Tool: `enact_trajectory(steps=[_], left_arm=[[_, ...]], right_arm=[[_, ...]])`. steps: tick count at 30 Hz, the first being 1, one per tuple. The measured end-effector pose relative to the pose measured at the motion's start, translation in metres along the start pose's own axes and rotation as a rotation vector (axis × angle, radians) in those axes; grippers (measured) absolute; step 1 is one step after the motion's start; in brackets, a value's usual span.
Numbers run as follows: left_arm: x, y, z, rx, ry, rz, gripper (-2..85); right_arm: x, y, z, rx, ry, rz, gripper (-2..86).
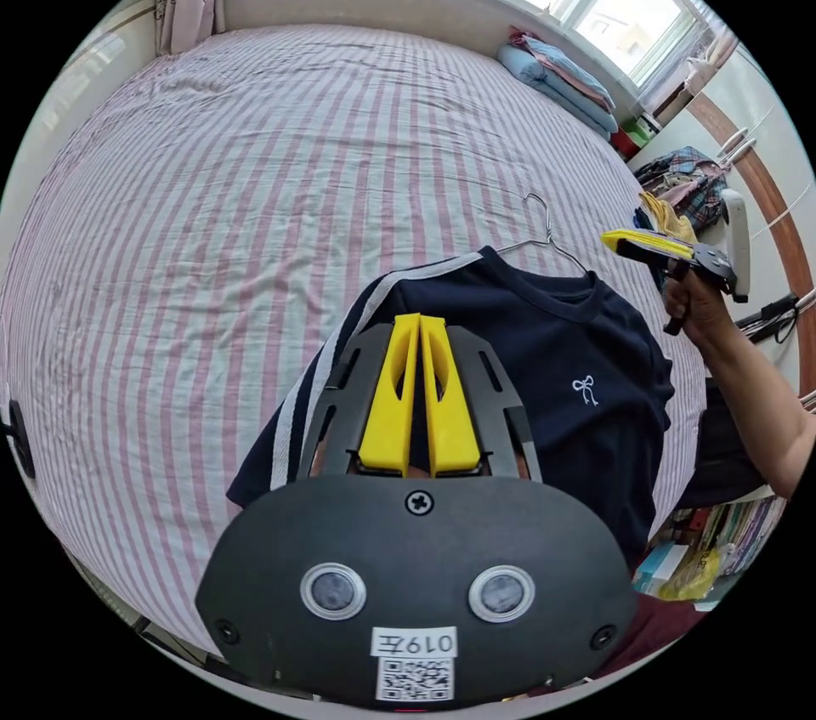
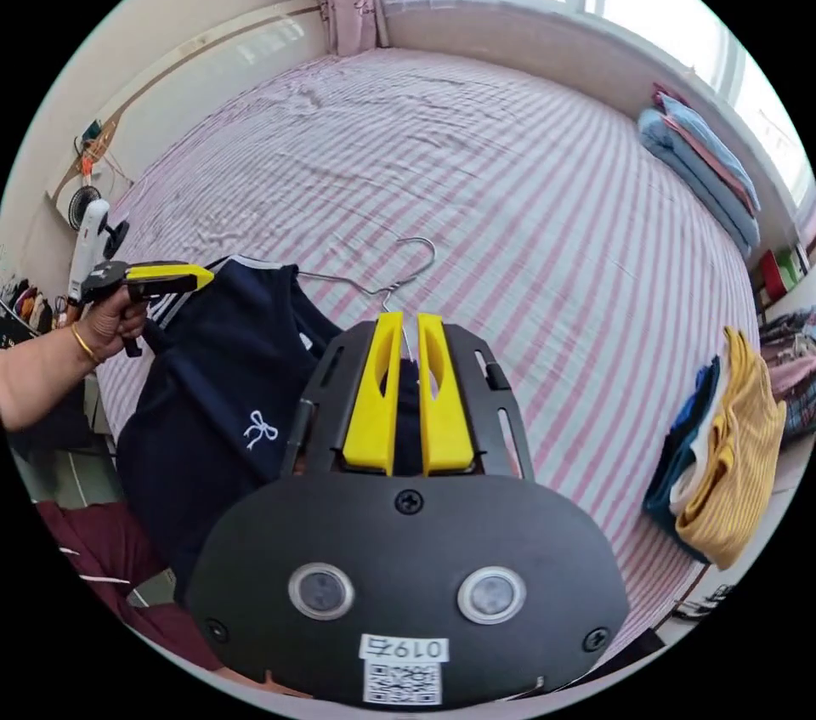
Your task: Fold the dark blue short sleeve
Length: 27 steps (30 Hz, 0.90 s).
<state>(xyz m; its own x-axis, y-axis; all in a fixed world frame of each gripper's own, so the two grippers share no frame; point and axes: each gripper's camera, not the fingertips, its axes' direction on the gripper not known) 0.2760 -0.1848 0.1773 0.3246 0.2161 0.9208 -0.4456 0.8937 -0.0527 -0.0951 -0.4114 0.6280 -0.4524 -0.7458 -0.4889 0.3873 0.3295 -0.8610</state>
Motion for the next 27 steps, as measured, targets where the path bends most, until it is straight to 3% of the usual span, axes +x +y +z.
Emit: enact_trajectory(steps=[5, 14, 20, 27], left_arm=[[-0.042, 0.012, 0.006, -0.025, 0.016, -0.044, 0.8], [-0.069, -0.006, 0.007, -0.071, 0.019, -0.054, 0.6], [-0.094, -0.023, 0.008, -0.14, 0.066, -0.159, 0.6], [-0.095, -0.037, 0.006, -0.167, 0.027, -0.119, 0.6]], right_arm=[[-0.02, -0.004, 0.051, -0.078, -0.031, -0.051, 5.9], [-0.049, -0.006, 0.083, -0.106, 0.094, -0.137, 3.6], [-0.04, 0.016, 0.09, -0.11, 0.182, -0.044, -0.1], [-0.007, 0.046, 0.105, -0.125, 0.19, 0.14, -0.6]])
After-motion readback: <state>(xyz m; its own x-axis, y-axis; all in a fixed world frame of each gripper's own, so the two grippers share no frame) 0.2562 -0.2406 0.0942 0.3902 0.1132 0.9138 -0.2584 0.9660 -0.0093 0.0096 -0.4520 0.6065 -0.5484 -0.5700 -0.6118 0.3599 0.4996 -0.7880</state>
